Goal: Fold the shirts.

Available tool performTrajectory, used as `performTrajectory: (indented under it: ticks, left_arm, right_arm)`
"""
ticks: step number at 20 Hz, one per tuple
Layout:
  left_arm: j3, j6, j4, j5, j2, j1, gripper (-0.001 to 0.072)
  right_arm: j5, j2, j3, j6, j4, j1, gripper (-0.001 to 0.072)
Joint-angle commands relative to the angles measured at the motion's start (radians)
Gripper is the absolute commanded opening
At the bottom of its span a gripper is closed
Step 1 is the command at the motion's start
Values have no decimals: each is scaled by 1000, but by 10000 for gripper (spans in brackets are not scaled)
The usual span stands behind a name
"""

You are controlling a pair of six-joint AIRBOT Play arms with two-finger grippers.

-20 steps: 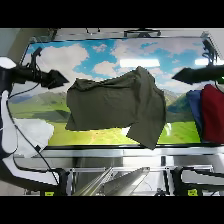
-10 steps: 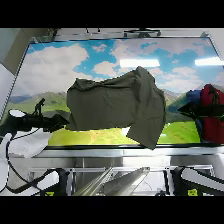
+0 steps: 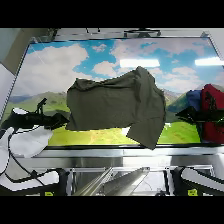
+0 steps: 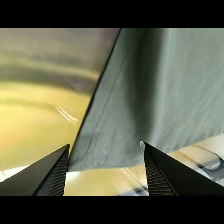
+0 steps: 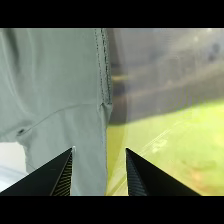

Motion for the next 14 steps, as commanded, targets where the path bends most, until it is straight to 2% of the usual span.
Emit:
performTrajectory:
  ticks: [1, 6, 8, 9, 10, 12, 13, 14]
  left_arm:
    - [36, 10, -4, -24, -46, 1, 485]
    - [19, 38, -21, -34, -143, -2, 485]
    - [19, 112, -108, -69, -171, -13, 484]
    - [19, 142, -149, -92, -179, -19, 407]
    - [19, 167, -164, -105, -182, -30, 253]
    - [19, 171, -151, -112, -182, -51, 61]
    - [19, 171, -153, -113, -182, -50, 8]
    - [19, 171, -155, -113, -182, -50, 8]
  right_arm:
    - [1, 0, -2, -6, 0, -1, 367]
    - [5, 1, -2, -6, 0, -1, 367]
    - [13, 1, -2, -6, 0, -1, 367]
    - [19, 0, -2, -6, -1, -1, 367]
    - [23, 1, -2, -6, -1, -1, 367]
    - [27, 0, -2, -6, -1, -1, 367]
    - [28, -5, -2, -5, -1, -1, 367]
    - [32, -11, -2, -2, -4, -1, 367]
